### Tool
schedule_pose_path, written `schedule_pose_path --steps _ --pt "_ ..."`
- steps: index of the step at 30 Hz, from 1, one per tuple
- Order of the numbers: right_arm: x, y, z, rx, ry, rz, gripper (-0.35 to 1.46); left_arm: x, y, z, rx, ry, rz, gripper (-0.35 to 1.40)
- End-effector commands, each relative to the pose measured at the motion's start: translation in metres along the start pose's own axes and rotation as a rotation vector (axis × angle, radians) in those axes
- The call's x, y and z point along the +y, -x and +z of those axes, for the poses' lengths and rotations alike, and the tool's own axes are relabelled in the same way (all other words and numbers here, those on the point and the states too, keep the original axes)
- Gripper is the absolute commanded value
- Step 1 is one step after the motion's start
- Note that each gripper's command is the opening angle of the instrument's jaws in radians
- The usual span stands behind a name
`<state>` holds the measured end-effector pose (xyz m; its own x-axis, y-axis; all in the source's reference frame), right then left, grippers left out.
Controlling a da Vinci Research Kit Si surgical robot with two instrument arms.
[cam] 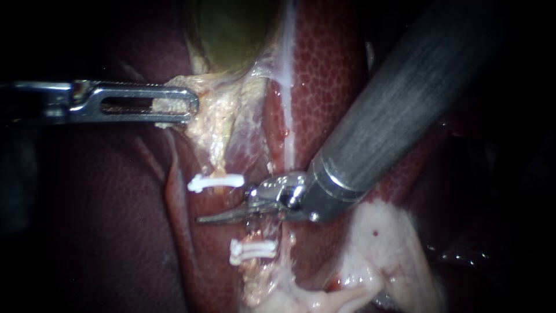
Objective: Go back from the cut left tube
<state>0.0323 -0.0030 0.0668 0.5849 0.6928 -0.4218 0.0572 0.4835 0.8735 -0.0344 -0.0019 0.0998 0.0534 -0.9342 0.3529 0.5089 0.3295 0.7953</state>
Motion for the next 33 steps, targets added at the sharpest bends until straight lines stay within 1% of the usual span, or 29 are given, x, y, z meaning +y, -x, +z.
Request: schedule_pose_path --steps 1,4,9,10,11,12,14,16,19,23,27,29,31,33 --pt "0.0000 0.0000 0.0001 0.001 0.000 0.005 -0.35 0.0000 0.0000 0.0000 0.000 0.000 0.000 -0.35" --pt "-0.0001 0.0000 0.0000 0.002 0.002 0.004 -0.35 0.0000 0.0000 0.0000 0.000 0.000 0.000 -0.35" --pt "-0.0004 0.0001 0.0002 -0.002 -0.012 0.002 -0.35 0.0000 0.0000 0.0000 0.000 0.000 0.000 -0.35" --pt "-0.0004 0.0001 0.0002 0.003 -0.014 0.001 -0.20 0.0000 0.0000 0.0000 0.000 0.000 0.000 -0.35" --pt "-0.0004 0.0001 0.0002 0.014 -0.019 0.000 0.05 0.0000 0.0000 0.0000 0.000 0.000 0.000 -0.35" --pt "-0.0004 0.0001 0.0002 0.024 -0.025 -0.002 0.20 0.0000 0.0000 0.0000 0.000 0.000 0.000 -0.35" --pt "-0.0005 0.0001 0.0003 0.035 -0.030 -0.003 0.42 0.0000 0.0000 0.0000 0.000 0.000 0.000 -0.35" --pt "-0.0005 0.0000 0.0003 0.035 -0.030 -0.003 0.61 0.0000 0.0000 0.0000 0.000 0.000 0.000 -0.35" --pt "-0.0006 0.0000 0.0003 0.037 -0.032 -0.003 0.79 0.0000 0.0000 0.0000 0.000 0.000 0.000 -0.35" --pt "-0.0008 0.0000 0.0001 0.040 -0.035 -0.004 0.93 0.0000 0.0000 0.0000 0.000 0.000 0.000 -0.35" --pt "-0.0013 0.0003 -0.0004 0.037 -0.039 0.000 1.13 0.0000 0.0000 0.0000 0.000 0.000 0.000 -0.35" --pt "-0.0017 0.0006 -0.0007 0.045 -0.019 -0.031 1.25 0.0000 0.0000 0.0000 0.000 0.000 0.000 -0.35" --pt "-0.0023 0.0010 -0.0013 0.067 0.027 -0.066 1.36 0.0000 0.0000 -0.0001 0.000 0.000 0.000 -0.35" --pt "-0.0027 0.0014 -0.0019 0.082 0.062 -0.101 1.41 0.0000 0.0000 -0.0001 0.000 0.000 0.000 -0.35"
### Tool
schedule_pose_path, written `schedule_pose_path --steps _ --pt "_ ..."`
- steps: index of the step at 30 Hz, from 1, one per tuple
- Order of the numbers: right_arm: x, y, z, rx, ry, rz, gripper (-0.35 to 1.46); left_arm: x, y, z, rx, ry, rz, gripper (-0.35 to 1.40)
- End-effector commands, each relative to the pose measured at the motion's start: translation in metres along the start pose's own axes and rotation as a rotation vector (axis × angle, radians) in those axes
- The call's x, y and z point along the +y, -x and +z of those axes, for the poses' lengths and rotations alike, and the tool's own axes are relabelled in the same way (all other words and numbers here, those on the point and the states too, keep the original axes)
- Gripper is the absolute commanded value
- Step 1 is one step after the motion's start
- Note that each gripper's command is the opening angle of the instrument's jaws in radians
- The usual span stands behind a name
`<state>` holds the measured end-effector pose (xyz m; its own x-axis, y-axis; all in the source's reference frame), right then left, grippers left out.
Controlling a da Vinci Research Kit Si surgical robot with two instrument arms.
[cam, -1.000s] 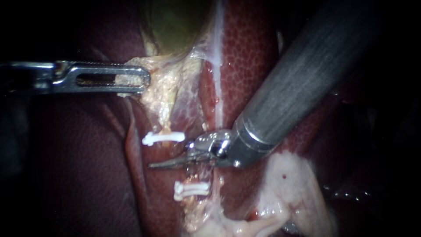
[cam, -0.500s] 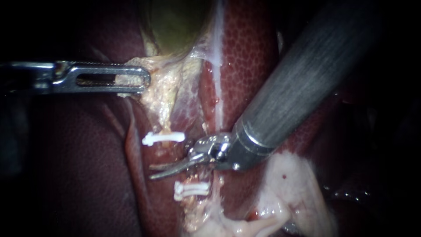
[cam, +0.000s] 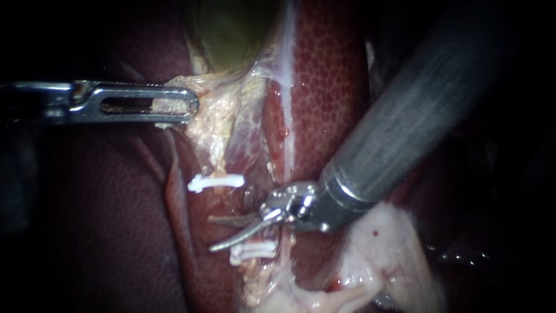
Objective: Go back from the cut left tube
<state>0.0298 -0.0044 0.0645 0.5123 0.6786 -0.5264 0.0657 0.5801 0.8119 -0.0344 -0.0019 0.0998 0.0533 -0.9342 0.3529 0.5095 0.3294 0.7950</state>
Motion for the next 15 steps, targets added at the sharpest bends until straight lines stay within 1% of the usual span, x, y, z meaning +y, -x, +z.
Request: schedule_pose_path --steps 1,4,6,8,12,15 --pt "-0.0001 0.0002 -0.0006 0.006 0.020 -0.024 1.43 0.0000 0.0000 0.0000 0.000 -0.001 0.000 -0.35" --pt "-0.0004 0.0005 -0.0022 0.003 0.020 -0.063 1.43 0.0000 0.0000 0.0000 0.000 -0.001 0.000 -0.35" --pt "-0.0004 0.0006 -0.0033 0.008 0.037 -0.090 1.43 0.0000 0.0000 0.0000 0.000 -0.001 0.000 -0.35" --pt "-0.0005 0.0005 -0.0050 0.014 0.066 -0.124 1.43 0.0000 0.0000 0.0000 0.000 -0.001 0.000 -0.35" --pt "-0.0005 -0.0003 -0.0088 0.017 0.105 -0.188 1.43 0.0000 0.0000 0.0000 0.000 -0.001 0.000 -0.35" --pt "-0.0007 -0.0010 -0.0121 0.022 0.149 -0.221 1.43 0.0000 0.0000 0.0000 0.000 -0.001 0.001 -0.35"
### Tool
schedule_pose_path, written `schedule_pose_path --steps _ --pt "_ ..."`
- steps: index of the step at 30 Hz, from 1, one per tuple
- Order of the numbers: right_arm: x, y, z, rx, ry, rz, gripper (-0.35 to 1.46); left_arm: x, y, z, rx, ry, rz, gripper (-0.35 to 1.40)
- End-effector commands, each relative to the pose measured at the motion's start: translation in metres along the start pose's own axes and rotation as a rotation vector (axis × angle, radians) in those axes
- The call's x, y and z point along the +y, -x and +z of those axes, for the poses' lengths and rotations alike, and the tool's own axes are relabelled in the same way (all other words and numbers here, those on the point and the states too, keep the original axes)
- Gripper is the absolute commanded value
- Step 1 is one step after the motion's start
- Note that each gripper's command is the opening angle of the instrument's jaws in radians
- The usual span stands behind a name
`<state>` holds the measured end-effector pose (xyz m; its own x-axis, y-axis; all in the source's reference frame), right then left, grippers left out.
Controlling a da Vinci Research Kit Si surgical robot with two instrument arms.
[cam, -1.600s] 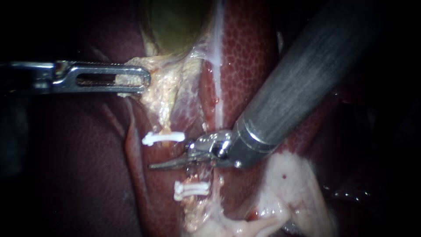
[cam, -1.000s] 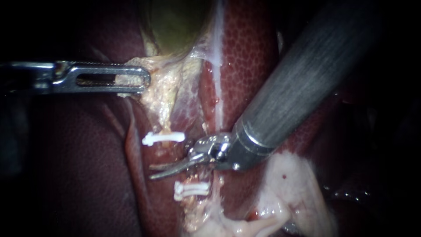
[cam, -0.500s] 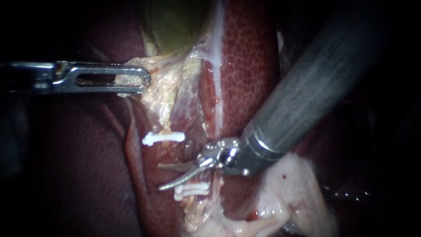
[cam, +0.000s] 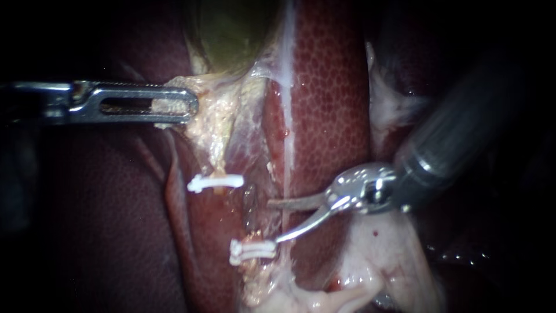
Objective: Go back from the cut left tube
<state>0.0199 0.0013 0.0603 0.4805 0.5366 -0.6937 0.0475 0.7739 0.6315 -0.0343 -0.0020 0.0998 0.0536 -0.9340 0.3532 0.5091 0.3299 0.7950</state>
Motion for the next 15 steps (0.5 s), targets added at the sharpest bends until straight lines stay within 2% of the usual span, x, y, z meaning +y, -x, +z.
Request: schedule_pose_path --steps 1,5,9,15 --pt "0.0001 -0.0002 -0.0009 0.002 0.012 -0.007 1.43 0.0000 0.0000 0.0000 0.000 0.000 0.000 -0.35" --pt "0.0000 -0.0013 -0.0045 0.007 0.062 -0.024 1.43 0.0000 0.0000 0.0001 0.000 0.000 0.000 -0.35" --pt "-0.0005 -0.0024 -0.0068 0.013 0.104 -0.048 1.43 0.0001 -0.0001 0.0002 -0.001 0.001 0.001 -0.35" --pt "-0.0011 -0.0035 -0.0080 0.008 0.130 -0.062 1.43 0.0002 -0.0005 0.0006 -0.003 0.003 0.003 -0.35"
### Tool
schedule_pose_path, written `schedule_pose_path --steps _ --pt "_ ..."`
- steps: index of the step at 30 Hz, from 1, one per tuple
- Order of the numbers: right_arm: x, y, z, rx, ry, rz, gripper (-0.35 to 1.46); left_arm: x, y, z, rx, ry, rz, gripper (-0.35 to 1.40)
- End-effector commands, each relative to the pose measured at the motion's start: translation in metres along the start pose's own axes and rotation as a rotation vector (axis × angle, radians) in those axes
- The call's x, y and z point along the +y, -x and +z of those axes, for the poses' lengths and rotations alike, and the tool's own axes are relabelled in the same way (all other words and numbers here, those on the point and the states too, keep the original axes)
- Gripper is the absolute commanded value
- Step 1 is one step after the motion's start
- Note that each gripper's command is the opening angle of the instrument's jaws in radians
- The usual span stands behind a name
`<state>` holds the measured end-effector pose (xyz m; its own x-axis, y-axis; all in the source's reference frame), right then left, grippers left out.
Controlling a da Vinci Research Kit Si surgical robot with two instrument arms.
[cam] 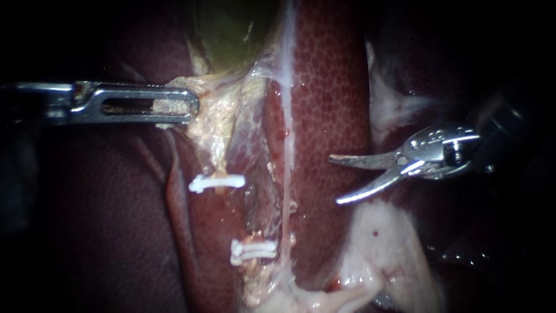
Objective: Go back from the cut left tube
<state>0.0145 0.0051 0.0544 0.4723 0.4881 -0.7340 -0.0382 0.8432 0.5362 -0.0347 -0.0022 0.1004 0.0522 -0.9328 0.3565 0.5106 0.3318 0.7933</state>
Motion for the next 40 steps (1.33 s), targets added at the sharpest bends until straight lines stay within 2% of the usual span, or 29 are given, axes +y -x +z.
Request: schedule_pose_path --steps 1,7,18,40 --pt "0.0000 0.0000 0.0001 -0.001 -0.001 0.001 1.43 0.0000 -0.0003 0.0004 -0.002 0.004 0.002 -0.35" --pt "0.0000 0.0000 0.0001 0.005 0.000 -0.004 1.43 0.0002 -0.0022 0.0032 0.003 -0.006 0.012 -0.35" --pt "-0.0001 0.0000 0.0000 0.005 -0.001 -0.004 1.43 0.0014 -0.0032 0.0069 0.025 -0.002 0.015 -0.35" --pt "-0.0003 -0.0002 0.0000 0.005 -0.004 -0.004 1.43 0.0011 -0.0033 0.0073 0.027 -0.006 0.015 -0.35"
